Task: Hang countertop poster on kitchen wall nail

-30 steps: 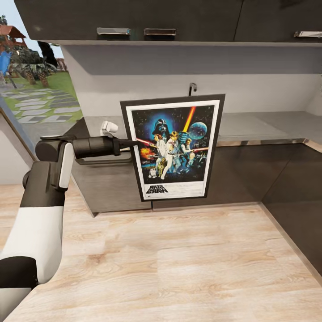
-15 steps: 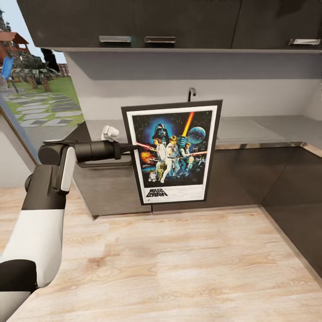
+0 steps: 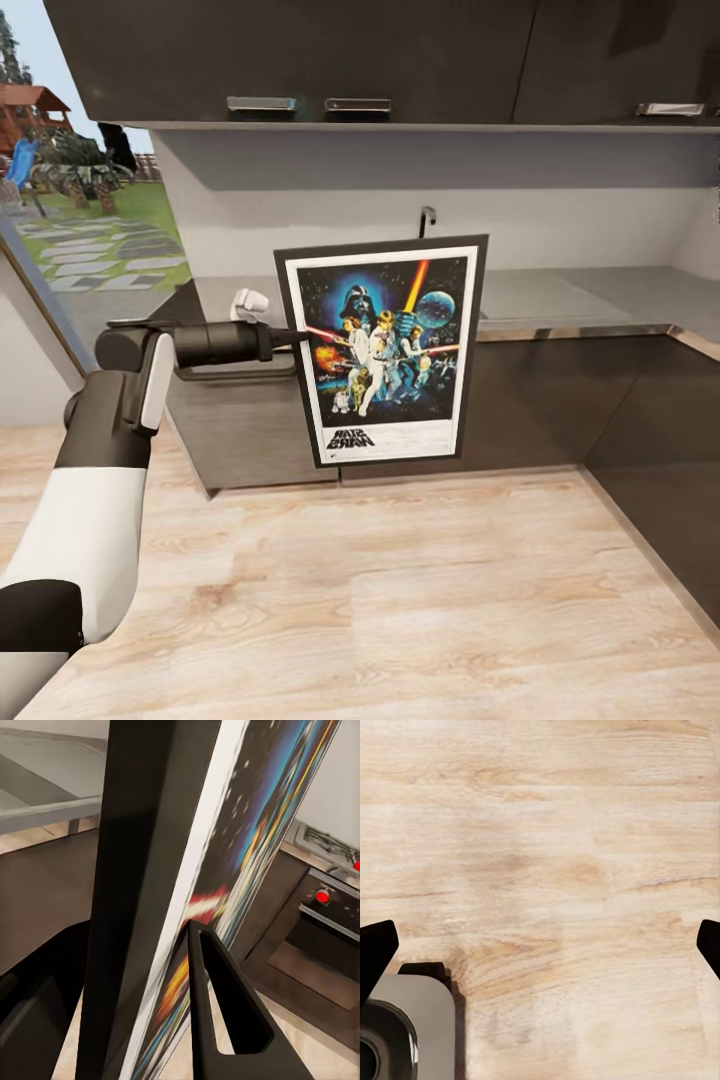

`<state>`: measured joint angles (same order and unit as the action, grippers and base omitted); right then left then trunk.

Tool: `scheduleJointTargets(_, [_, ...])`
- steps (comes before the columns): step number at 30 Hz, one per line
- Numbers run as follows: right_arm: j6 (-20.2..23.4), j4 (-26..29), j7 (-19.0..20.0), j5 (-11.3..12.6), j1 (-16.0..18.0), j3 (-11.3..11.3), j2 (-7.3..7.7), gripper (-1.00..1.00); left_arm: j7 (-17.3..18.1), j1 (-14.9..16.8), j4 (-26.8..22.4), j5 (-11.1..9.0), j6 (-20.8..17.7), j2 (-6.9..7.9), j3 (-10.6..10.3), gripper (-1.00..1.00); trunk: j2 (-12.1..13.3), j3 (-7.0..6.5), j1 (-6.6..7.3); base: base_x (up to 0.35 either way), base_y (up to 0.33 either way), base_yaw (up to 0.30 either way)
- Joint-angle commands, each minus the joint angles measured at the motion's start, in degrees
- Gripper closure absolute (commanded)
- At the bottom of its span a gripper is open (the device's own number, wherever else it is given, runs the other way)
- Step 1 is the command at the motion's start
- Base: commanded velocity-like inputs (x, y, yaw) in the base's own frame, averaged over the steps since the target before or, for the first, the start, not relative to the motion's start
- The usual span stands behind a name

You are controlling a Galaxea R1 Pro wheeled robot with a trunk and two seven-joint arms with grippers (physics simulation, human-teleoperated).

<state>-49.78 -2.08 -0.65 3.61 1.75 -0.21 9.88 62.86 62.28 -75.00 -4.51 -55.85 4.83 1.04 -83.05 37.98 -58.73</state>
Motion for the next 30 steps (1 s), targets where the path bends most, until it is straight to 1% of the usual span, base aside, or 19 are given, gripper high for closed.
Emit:
scheduleJointTargets(1, [-0.31,-0.21,0.12,0.25,0.09,0.04,-0.01,-1.00,-0.02,0.03,0.37,-0.32,-0.43,0.02,0.01,1.00,-0.03,-0.05,0.00,0.000,0.000,0.000])
scheduleJointTargets(7, [-0.31,-0.21,0.12,0.25,0.09,0.04,-0.02,-1.00,-0.02,0.03,2.31,-0.32,1.42,0.00,-0.04,1.00,-0.03,-0.61,0.00,0.000,0.000,0.000])
scheduleJointTargets(14, [-0.31,-0.21,0.12,0.25,0.09,0.04,-0.03,-1.00,-0.02,-0.03,3.12,-0.32,1.86,0.00,-0.01,1.00,-0.03,-1.27,0.00,0.000,0.000,0.000])
scheduleJointTargets(22, [-0.31,-0.21,0.12,0.25,0.09,0.04,-0.03,-1.00,-0.02,-1.10,3.31,-0.32,1.96,0.00,0.00,1.00,-0.03,-2.02,0.00,-0.001,0.000,0.000])
scheduleJointTargets(25, [-0.31,-0.21,0.12,0.25,0.09,0.04,-0.03,-1.00,-0.02,-1.22,3.57,-0.34,1.97,0.00,-0.01,1.00,-0.03,-2.30,0.00,-0.082,0.000,0.000])
scheduleJointTargets(30, [-0.31,-0.21,0.12,0.25,0.09,0.04,-0.01,-1.00,0.00,-1.33,4.34,-0.37,2.92,0.00,0.01,1.00,-0.03,-2.76,0.00,-0.236,0.000,0.000])
